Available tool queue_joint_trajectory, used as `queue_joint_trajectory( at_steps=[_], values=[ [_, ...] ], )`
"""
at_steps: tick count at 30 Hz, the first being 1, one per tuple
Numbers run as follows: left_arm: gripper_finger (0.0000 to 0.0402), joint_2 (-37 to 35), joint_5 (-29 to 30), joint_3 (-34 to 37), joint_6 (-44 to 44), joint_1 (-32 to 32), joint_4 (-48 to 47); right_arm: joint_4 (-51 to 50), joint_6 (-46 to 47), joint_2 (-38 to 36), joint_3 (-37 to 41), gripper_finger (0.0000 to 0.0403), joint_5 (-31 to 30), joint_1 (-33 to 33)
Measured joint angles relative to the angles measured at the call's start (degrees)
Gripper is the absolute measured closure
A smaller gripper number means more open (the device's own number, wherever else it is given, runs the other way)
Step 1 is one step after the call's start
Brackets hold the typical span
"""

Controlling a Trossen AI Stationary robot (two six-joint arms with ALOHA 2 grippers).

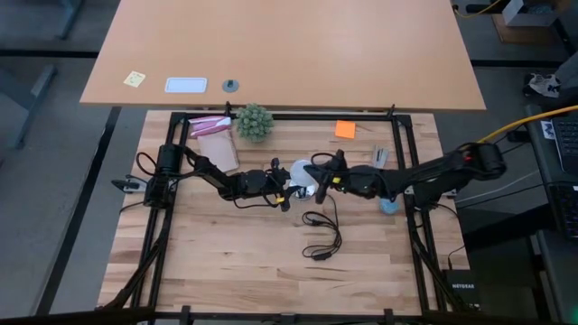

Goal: Screw lightbulb
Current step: Insert the lightbulb into the lamp

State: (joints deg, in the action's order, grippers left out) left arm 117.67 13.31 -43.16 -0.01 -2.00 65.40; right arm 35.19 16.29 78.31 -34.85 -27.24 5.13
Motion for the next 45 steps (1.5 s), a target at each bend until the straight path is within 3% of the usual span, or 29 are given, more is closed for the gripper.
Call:
queue_joint_trajectory(
  at_steps=[10, 45],
  values=[
    [0.0245, 0.02, 0.01, 0.02, 0.0, 0.0, 0.01, 4.53, 1.49, 4.57, -0.04, 0.0379, 1.41, 0.02],
    [0.0244, 0.07, 0.03, 0.02, 1.14, 0.0, 0.31, 3.77, 1.44, 4.67, -0.09, 0.0379, 1.31, 0.02]
  ],
)
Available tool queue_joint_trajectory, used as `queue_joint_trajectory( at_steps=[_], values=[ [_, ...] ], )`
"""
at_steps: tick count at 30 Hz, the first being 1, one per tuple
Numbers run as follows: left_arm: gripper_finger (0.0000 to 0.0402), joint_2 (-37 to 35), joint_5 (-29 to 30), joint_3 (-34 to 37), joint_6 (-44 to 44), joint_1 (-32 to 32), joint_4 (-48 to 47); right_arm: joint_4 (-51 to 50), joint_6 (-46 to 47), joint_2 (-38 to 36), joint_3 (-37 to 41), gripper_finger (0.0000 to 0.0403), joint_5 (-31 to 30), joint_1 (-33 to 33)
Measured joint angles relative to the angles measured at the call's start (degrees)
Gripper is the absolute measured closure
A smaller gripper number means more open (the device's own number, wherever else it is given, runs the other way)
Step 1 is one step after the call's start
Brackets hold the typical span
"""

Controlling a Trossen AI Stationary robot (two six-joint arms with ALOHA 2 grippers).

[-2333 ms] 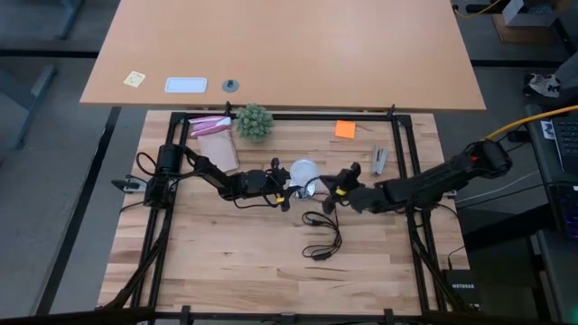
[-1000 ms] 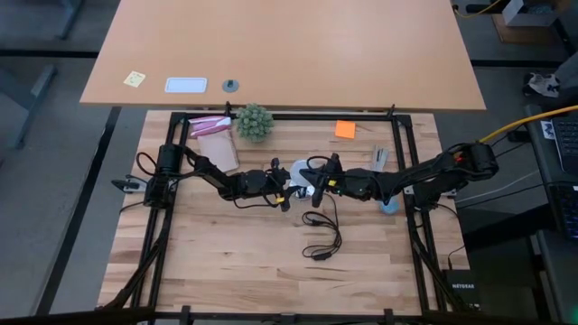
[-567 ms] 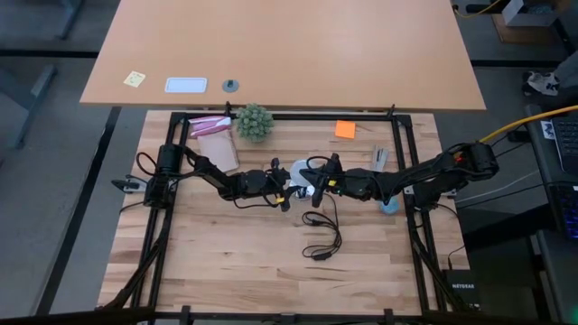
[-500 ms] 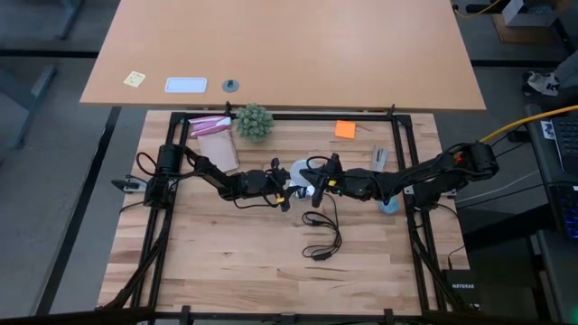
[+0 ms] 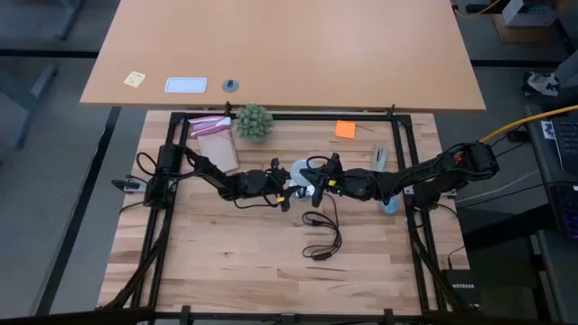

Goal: Screw lightbulb
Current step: Insert the lightbulb into the lamp

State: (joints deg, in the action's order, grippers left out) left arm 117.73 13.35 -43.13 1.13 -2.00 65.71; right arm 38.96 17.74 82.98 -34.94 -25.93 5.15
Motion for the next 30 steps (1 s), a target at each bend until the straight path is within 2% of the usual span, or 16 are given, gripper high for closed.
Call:
queue_joint_trajectory(
  at_steps=[6, 30],
  values=[
    [0.0244, 0.0, 0.0, 0.0, -2.98, 0.0, 0.04, -0.02, 0.0, 0.02, 0.0, 0.0379, 0.02, 0.02],
    [0.0244, -0.04, 0.67, -0.02, -0.7, -0.09, -0.16, -0.02, 0.0, 0.04, 0.02, 0.0379, 0.02, 0.02]
  ],
)
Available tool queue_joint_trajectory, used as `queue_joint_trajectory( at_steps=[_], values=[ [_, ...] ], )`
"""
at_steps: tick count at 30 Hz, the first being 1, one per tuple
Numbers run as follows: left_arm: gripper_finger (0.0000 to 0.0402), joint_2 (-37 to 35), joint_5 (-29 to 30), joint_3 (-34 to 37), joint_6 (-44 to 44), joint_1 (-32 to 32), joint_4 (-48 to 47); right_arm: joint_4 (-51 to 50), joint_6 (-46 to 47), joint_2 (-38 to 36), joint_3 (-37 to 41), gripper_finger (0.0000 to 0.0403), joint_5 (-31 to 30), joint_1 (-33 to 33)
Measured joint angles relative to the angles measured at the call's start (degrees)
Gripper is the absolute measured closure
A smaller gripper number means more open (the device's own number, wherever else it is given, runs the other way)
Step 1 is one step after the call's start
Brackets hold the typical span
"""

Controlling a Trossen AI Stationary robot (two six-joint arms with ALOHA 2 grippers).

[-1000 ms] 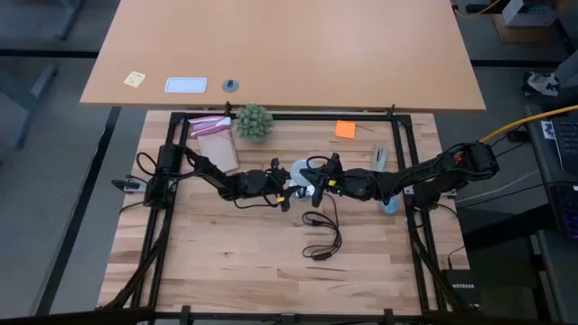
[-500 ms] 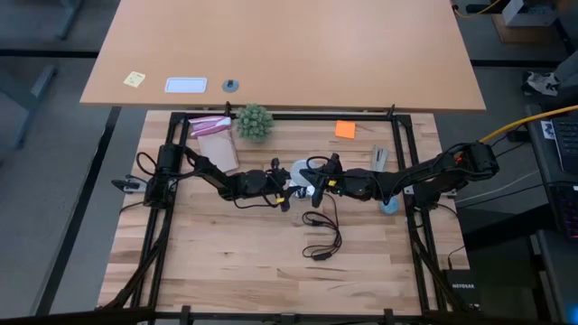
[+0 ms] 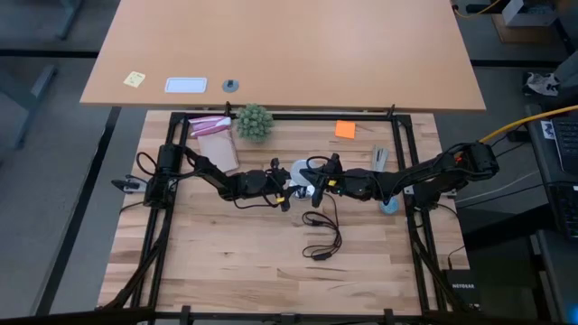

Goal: Screw lightbulb
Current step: Insert the lightbulb into the lamp

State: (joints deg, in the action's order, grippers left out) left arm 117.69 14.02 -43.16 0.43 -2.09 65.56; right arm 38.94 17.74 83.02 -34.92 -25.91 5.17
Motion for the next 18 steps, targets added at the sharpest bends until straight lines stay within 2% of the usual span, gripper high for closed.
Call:
queue_joint_trajectory(
  at_steps=[18],
  values=[
    [0.0244, 0.0, 0.09, 0.0, -3.5, 0.02, 0.18, -0.01, 0.0, 0.0, 0.02, 0.0379, 0.02, 0.0]
  ],
)
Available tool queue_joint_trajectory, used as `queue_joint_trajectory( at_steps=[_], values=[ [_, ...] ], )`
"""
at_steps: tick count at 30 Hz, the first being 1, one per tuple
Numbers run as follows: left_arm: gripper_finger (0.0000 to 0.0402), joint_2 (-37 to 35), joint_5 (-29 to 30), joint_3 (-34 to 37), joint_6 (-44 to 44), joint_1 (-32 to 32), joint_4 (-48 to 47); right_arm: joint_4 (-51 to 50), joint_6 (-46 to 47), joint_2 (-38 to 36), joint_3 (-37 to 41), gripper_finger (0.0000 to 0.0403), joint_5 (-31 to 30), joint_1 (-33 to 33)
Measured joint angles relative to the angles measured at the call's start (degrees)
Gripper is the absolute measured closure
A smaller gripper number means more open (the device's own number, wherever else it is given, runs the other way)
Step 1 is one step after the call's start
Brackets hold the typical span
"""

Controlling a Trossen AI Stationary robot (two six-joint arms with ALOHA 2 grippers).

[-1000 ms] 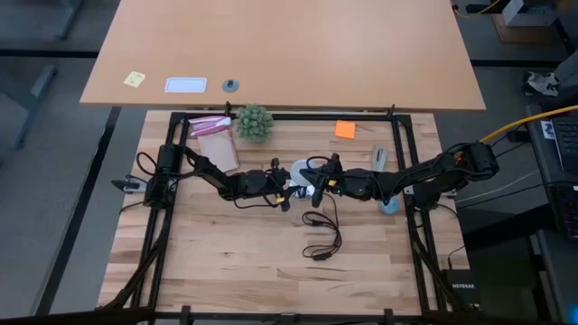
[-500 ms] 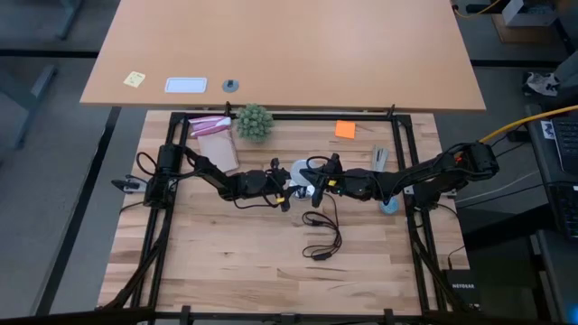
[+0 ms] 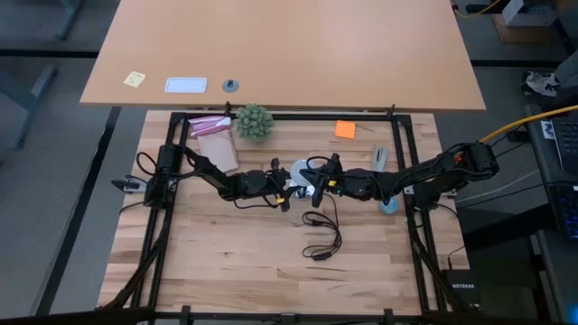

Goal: Screw lightbulb
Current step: Insert the lightbulb into the lamp

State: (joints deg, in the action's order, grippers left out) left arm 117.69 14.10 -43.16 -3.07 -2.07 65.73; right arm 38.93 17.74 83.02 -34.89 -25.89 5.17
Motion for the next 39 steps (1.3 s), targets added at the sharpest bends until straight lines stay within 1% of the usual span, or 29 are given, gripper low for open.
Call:
queue_joint_trajectory(
  at_steps=[6, 10, 18, 21, 26, 29, 39],
  values=[
    [0.0244, 0.0, -0.02, 0.0, 0.0, -0.09, 0.0, -0.01, 0.02, 0.0, 0.0, 0.0379, 0.0, 0.0],
    [0.0244, 0.0, 0.03, 0.0, -2.15, 0.04, 0.02, -0.01, 0.0, 0.0, 0.0, 0.0379, 0.0, 0.0],
    [0.0244, -0.04, 0.27, -0.02, -3.77, 0.09, -0.26, -0.01, 0.0, 0.0, 0.0, 0.0379, 0.0, 0.0],
    [0.0233, -0.06, 0.29, -0.02, -4.18, 0.09, -0.3, -0.01, 0.0, 0.0, 0.0, 0.0379, -0.02, -0.01],
    [0.0199, -0.05, 0.63, -0.02, -3.56, 0.15, -0.31, -0.01, 0.0, 0.0, 0.0, 0.0379, -0.02, -0.02],
    [0.0185, -0.04, 0.68, -0.02, -3.45, 0.15, 0.0, -0.01, 0.0, 0.0, 0.0, 0.0379, -0.02, -0.02],
    [0.0186, 0.13, 0.11, 0.13, -1.42, 0.56, 3.37, -0.08, 0.0, 0.02, 0.02, 0.0379, -0.02, -0.02]
  ],
)
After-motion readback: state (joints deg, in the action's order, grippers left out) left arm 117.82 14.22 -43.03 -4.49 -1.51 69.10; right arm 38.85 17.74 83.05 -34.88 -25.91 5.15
